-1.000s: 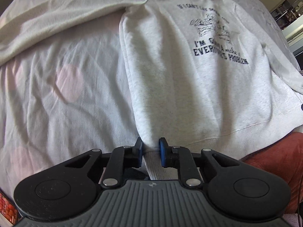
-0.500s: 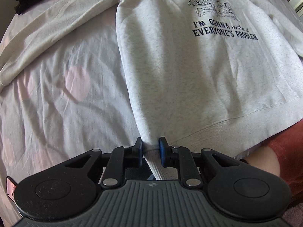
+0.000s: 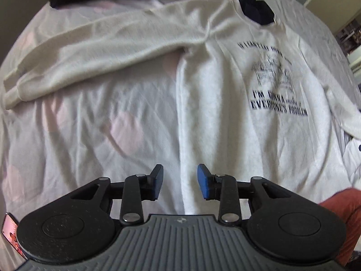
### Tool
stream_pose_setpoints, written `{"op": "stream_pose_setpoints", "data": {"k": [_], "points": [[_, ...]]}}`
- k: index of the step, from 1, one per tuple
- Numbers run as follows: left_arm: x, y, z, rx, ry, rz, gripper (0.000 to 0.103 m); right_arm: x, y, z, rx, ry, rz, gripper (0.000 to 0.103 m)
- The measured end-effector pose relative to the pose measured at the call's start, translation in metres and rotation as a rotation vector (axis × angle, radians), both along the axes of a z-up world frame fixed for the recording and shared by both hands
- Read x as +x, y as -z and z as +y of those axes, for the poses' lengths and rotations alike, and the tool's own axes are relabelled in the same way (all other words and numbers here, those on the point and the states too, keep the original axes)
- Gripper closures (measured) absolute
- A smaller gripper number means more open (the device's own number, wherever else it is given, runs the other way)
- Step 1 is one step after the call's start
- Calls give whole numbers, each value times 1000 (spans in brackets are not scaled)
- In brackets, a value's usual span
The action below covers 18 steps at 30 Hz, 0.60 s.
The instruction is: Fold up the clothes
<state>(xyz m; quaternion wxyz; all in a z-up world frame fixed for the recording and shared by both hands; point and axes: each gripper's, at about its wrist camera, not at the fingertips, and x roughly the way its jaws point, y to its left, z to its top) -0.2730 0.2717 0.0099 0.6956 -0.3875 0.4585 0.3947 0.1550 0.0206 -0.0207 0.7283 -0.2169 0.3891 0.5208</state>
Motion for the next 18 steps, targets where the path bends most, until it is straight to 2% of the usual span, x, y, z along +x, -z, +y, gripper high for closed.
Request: {"op": "stream_pose_setpoints", "data": {"k": [2,7,9,11,14,16,18], "points": [[-22,-13,20,48,-58,9,56,-8,2,12,80,12,38,70],[-75,-37,69,128,-240,42,53,-22,26,43,245,80,178,69],[-97,-40,88,160,-305,52,48,-24,37,52,339,115,251,63],[-116,-36,108,181,-375,69,46,-28,48,61,421,145,289,55],[-148,-15,134,166,-493,61,45,-35,65,73,501,156,283,53],[-169,4,146,153,-576,46,45,-35,77,80,518,171,267,53],[-188,25,152,159,-657,33,45,-29,87,84,515,208,296,53]]}}
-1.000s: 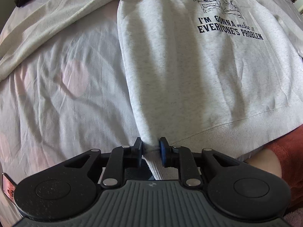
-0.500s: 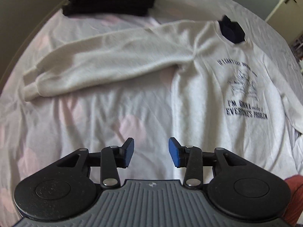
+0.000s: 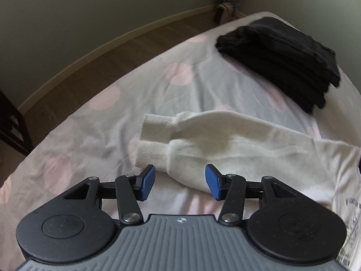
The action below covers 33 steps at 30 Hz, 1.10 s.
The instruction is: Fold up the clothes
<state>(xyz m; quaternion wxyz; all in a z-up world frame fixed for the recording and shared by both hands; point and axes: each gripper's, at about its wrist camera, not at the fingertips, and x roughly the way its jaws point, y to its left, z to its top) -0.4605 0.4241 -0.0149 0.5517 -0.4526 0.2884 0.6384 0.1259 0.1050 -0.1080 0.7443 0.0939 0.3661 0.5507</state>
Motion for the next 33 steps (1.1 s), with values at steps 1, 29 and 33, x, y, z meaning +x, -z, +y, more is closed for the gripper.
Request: {"op": "stream_pose_setpoints", "data": {"k": [1,29,33], "points": [[-9,10,3,4,-34,-8,45,3,5,2,-3,11,16,53],[49,-115,29,446,-112,-122,95,7,19,40,-149,-36,-81,53],[119,-182,25,547,-7,-123,96,14,9,51,-206,-69,-118,53]]}}
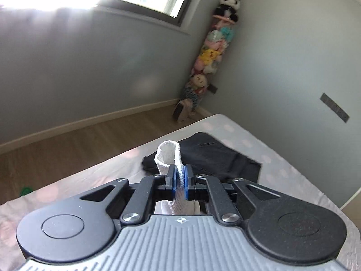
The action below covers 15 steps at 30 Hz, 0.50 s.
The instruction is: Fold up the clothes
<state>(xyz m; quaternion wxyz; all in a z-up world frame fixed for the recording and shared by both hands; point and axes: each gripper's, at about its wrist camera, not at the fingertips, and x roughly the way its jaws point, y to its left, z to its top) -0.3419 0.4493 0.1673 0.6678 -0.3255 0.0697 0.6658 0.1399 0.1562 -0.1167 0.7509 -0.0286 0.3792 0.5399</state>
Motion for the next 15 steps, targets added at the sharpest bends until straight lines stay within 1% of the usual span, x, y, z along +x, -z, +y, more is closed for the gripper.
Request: {"op": "stream_pose_setpoints", "data": {"k": [3,5,8,11,15], "points": [[62,-39,-8,65,76,23,96,8,-9,9,-4,0,-46,53],[104,-60,-13,97,127,34,96,15,-13,10,37,12,-66,53],[169,-79,-21,131,209,45,96,23,-14,3,95,39,-93,53],[234,-82,-32,142,305,41,96,34,-10,-4,118,63,-88,53],[314,-67,-51,129,431,21,96,55,-8,-10,150,125,0,53]]}}
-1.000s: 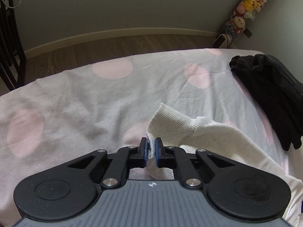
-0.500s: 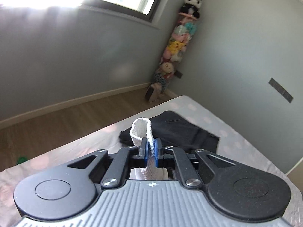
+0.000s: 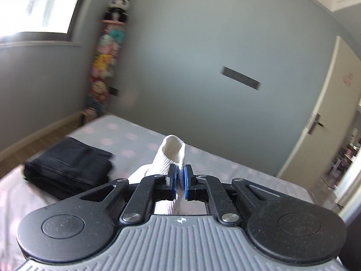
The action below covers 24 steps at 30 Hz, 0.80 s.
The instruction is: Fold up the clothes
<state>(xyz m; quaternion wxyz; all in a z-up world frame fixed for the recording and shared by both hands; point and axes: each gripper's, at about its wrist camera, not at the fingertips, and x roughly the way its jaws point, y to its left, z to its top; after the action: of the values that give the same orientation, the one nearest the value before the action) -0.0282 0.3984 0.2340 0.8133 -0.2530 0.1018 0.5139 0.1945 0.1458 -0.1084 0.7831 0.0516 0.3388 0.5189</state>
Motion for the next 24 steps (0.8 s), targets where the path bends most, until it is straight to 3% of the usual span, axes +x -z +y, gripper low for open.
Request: {"op": "stream_pose_setpoints", "data": {"k": [6,15,21,22,24], "points": [[89,60,-10,-75,143,50,96,10,-5,-5,45,23,1,53],[161,186,-32,-308,347,178,96,46,14,-10,20,175,84,53],[201,258,-50,-399,509,280,95,54,27,-2,29,174,87,53],[205,265,-52,-414,530,285,95,55,29,-1,30,170,89,53],[205,273,-56,-415,556,300,82,54,32,2,32,159,80,53]]}}
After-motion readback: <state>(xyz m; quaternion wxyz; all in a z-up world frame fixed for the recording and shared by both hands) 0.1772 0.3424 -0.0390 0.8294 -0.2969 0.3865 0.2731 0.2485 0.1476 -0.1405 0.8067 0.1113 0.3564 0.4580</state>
